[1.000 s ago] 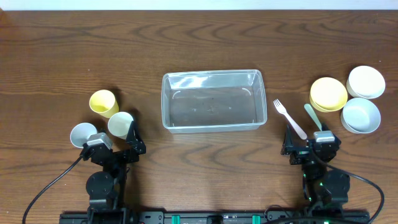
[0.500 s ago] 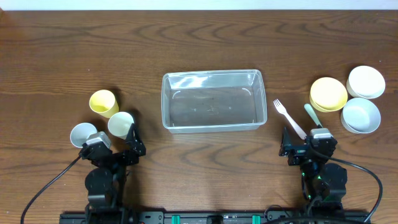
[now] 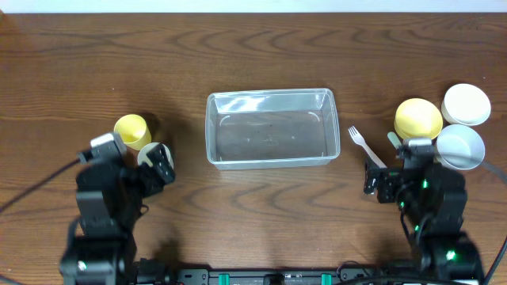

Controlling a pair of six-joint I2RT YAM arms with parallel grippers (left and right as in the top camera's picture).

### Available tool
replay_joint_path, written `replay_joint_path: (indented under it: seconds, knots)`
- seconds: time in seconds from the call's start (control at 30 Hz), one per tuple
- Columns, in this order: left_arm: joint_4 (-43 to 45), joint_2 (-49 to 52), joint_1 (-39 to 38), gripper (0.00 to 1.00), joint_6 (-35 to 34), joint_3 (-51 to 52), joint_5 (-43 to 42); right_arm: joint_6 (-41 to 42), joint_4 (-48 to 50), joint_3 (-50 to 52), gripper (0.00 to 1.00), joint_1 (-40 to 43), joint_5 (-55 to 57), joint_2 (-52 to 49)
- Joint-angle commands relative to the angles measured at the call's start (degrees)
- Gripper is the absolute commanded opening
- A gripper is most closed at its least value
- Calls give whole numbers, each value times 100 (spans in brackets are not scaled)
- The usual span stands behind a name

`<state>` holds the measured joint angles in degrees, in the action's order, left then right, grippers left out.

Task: Pack container
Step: 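Move left gripper to the white cup and grasp its rim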

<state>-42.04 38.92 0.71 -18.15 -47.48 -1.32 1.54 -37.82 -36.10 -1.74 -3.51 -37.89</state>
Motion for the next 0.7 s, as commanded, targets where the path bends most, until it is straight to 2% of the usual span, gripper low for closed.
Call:
replay_joint_path:
  seconds: [0.0,0.13,0.23,0.67]
  knots:
    - [-713,824,13,98,74,-1003,-7,166,-651,-957,99,-9,-111,-885]
    - [-2039,1880,13,98,470,-2159,-411,164,-1939,-2120,99,-9,-306,-2028]
    - [-2612,2448,13,98,501,-2708,-450,149,-2494,-2730,99,-11,-728,-2629]
    - [-2367,3987,13,98,699,-2771,-382,79,-2632,-2883,99,-9,-439,-3386]
